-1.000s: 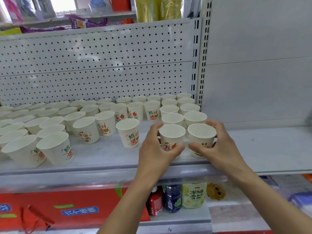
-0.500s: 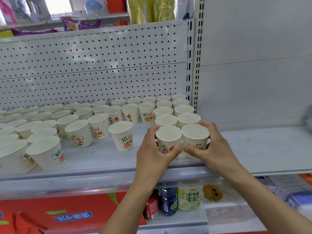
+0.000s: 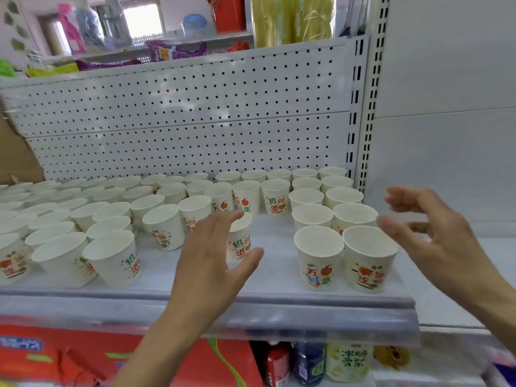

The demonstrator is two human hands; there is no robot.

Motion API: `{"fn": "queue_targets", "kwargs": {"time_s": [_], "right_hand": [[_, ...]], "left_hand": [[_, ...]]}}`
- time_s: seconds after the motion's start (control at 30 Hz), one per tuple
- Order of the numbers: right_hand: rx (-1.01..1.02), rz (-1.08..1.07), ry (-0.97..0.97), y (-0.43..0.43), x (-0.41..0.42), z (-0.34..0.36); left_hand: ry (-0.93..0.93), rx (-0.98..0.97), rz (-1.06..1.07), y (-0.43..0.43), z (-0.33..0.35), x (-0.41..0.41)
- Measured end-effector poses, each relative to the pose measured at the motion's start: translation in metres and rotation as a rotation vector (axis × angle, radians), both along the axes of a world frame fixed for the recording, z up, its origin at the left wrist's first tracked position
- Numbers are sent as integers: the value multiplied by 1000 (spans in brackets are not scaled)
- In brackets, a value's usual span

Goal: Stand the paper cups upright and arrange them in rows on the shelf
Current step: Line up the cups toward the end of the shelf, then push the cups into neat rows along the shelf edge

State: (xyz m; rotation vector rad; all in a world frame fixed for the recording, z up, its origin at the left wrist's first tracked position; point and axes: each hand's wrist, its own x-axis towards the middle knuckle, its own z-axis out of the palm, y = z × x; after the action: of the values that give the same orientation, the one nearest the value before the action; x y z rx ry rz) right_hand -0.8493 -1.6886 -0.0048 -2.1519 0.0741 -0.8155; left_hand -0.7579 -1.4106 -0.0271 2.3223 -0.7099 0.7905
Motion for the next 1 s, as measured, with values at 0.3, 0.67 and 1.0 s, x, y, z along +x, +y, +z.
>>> {"fn": "queue_targets", "kwargs": {"time_s": [0.3,0.67,1.0], "right_hand": [[-582,280,278,75,98,70],[-782,262,722,153,168,70],[-801,277,897,163,173,79]], "left_hand": [[115,569,-257,30,31,79],[293,631,-226,51,101,211],[449,748,-181,30,83,251]]}}
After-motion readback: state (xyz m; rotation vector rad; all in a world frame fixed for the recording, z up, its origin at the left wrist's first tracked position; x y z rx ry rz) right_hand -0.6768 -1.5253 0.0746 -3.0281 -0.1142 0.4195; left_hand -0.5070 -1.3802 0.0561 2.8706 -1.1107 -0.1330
